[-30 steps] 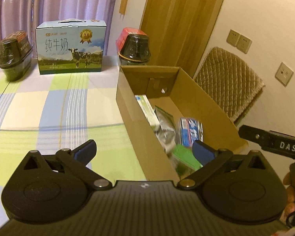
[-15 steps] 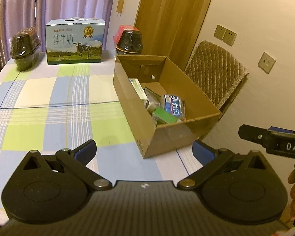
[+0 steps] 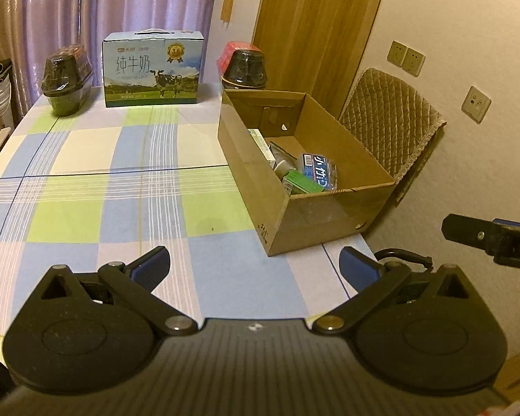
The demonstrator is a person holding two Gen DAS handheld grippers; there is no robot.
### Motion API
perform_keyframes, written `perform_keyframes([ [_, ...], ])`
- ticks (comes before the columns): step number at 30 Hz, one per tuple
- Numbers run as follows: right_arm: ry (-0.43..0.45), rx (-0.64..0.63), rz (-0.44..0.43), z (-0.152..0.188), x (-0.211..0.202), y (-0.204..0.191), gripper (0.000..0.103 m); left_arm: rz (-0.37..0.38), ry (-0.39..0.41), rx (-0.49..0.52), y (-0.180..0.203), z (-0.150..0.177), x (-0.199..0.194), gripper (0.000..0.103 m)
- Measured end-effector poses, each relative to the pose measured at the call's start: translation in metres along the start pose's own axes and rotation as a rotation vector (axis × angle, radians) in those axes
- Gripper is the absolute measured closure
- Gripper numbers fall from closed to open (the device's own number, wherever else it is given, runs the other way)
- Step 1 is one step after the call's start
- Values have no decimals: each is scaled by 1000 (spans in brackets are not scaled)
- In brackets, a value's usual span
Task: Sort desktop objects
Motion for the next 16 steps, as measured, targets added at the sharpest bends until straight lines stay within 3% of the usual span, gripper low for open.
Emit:
perform_keyframes([
  [16,14,1,-12,1,2,-8,2,14,15,15,-1,3,-5,1],
])
Point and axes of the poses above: each gripper's, at about its wrist camera, not at the fingertips, and x roughly the way its jaws point, y to its right, z to its underside, the point moved 7 cm from there along x, roughly the way its jaws point, and after that the axes turned 7 degrees about y, right-handed, at the moved point
